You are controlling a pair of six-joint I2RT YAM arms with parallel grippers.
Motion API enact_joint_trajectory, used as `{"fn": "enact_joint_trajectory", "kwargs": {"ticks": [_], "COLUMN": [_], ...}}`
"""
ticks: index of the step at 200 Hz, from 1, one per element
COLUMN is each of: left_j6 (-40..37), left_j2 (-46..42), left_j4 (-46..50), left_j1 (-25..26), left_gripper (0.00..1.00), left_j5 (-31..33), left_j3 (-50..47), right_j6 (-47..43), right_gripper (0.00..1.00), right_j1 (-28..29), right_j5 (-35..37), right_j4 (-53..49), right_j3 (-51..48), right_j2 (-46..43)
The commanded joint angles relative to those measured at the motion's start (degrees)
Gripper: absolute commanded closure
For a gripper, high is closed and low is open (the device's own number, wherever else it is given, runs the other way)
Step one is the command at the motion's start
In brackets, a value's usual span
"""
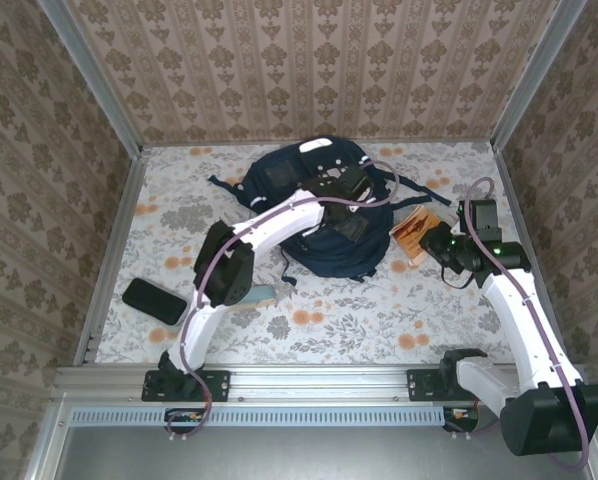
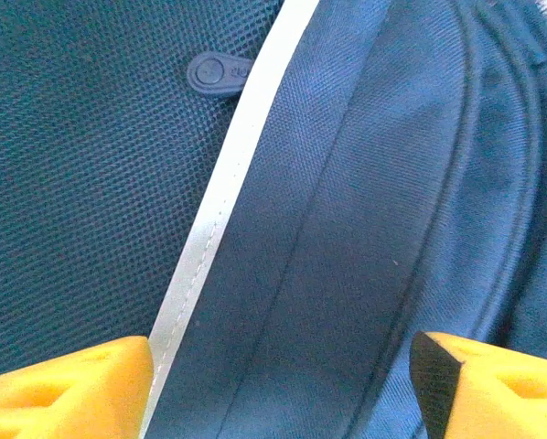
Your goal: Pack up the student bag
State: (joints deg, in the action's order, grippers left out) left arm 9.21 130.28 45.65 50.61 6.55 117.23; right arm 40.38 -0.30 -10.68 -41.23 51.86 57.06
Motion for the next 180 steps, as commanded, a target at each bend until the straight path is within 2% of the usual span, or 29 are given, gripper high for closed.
{"fn": "enact_joint_trajectory", "kwargs": {"ticks": [1, 64, 110, 138, 180], "left_j6": [-3.7, -5.9, -6.6, -7.9, -8.8], "left_j2": [3.0, 5.3, 4.2, 1.3, -6.8], "left_j4": [5.3, 5.0, 5.2, 2.6, -4.6], "left_j1": [0.6, 1.9, 2.4, 3.1, 3.0], "left_gripper": [0.26, 0.29, 0.58, 0.80, 0.92], "left_j5": [3.7, 11.9, 15.2, 16.3, 21.0], "left_j3": [4.2, 4.5, 4.6, 3.3, -1.0], "right_j6": [-3.3, -4.3, -4.1, -4.2, -4.6], "right_gripper": [0.83, 0.82, 0.81, 0.80, 0.80], "right_j1": [-1.2, -2.3, -2.3, -2.3, -2.3], "right_j5": [0.4, -2.9, -5.6, -5.8, -7.8], "right_j4": [-0.6, -0.4, 0.3, -1.2, -3.7], "right_j3": [-0.2, 0.9, 0.1, 0.6, 2.3], "right_j2": [-2.7, -5.5, -5.0, -5.6, -6.2]}}
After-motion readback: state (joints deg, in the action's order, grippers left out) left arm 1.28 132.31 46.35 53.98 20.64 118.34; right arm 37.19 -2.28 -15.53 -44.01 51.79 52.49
